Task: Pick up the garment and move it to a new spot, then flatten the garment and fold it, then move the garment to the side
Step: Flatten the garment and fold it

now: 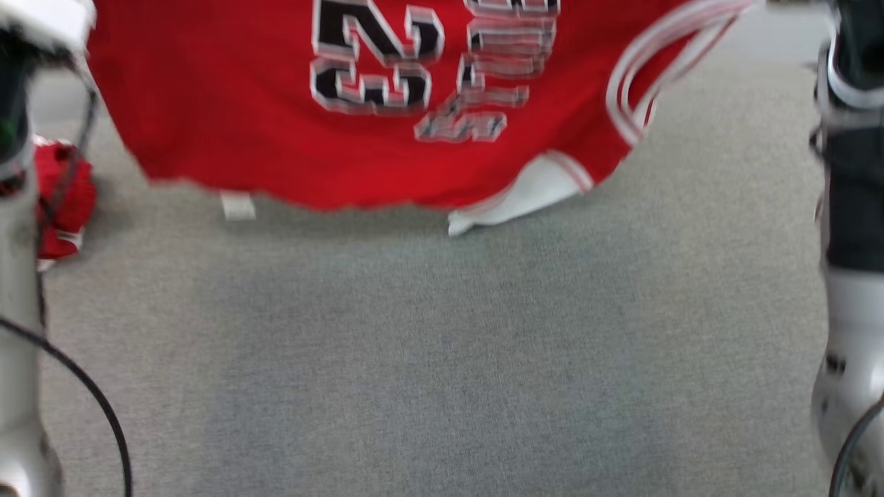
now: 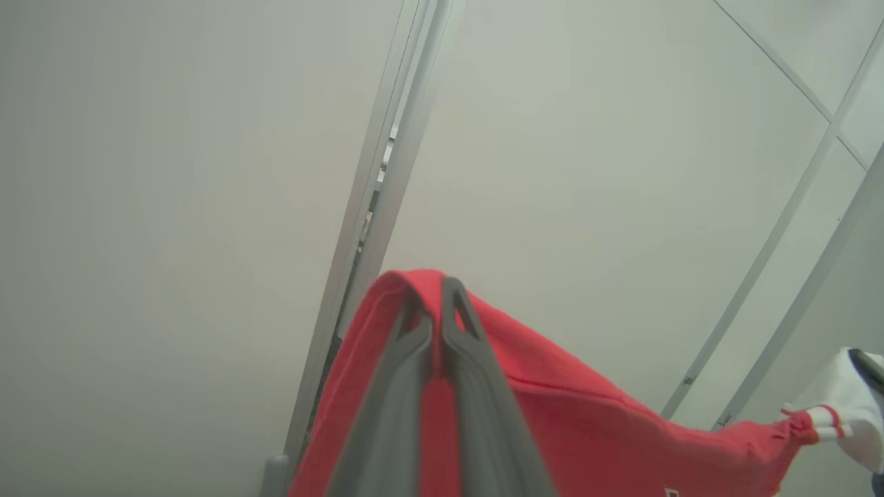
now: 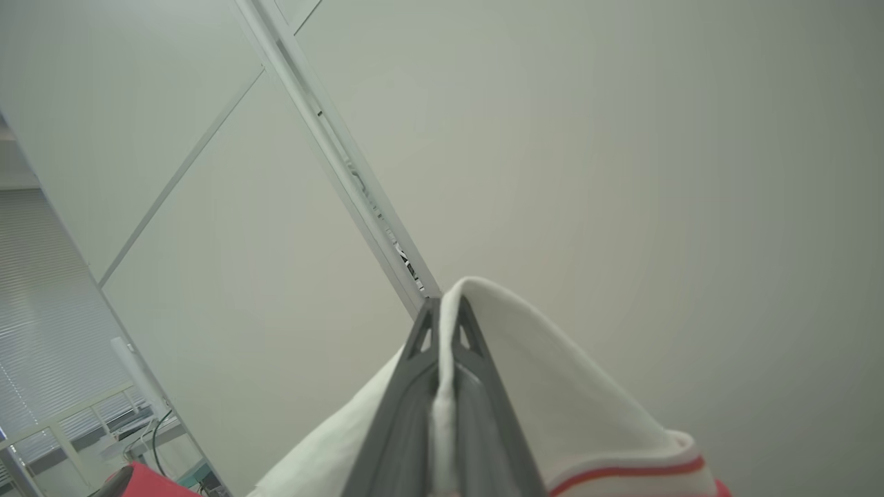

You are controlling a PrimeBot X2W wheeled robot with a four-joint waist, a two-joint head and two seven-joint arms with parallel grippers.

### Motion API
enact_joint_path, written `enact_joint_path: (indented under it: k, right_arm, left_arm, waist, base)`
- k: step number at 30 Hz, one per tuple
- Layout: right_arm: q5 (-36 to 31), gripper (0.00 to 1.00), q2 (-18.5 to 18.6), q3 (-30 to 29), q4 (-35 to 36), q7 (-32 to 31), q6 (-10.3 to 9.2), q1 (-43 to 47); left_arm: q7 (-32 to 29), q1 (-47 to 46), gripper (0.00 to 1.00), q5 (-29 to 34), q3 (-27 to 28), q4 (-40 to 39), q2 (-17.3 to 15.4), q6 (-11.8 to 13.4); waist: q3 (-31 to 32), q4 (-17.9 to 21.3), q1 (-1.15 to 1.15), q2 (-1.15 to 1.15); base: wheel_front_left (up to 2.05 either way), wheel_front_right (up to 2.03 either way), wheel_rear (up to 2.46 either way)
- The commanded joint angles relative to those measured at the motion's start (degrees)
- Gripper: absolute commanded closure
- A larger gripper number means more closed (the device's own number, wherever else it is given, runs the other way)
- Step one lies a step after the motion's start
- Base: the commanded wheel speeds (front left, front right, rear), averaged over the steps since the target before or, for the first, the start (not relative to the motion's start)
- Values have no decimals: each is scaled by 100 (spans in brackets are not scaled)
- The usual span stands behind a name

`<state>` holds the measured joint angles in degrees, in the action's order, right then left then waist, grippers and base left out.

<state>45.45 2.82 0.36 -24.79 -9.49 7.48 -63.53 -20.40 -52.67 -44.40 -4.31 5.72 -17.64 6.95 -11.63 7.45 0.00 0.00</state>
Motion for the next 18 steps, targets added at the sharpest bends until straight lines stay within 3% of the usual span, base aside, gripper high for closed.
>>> enact_joint_path:
  k: [1,7,10,18]
  right_arm:
    - [-43,100,18,57,-302,166,3,-364]
    - [114,100,24,507,-1824,1160,2,-2005]
    - [321,100,28,788,-2440,1737,2,-2688]
    - [1026,100,26,1546,-3309,2415,2,-3566]
  left_arm:
    - [92,-305,100,169,-26,234,-118,-27]
    - [834,-1670,100,778,-78,1392,-362,-91]
    - [1231,-2256,100,950,-138,1849,-434,-269]
    - [1927,-3002,100,1053,-70,2650,-570,-515]
  waist:
    - [-316,80,0,0]
    - [-825,274,0,0]
    - [-1043,415,0,0]
    - [-1465,771,0,0]
  base:
    - [0,0,0]
    - [0,0,0]
    - [0,0,0]
    - [0,0,0]
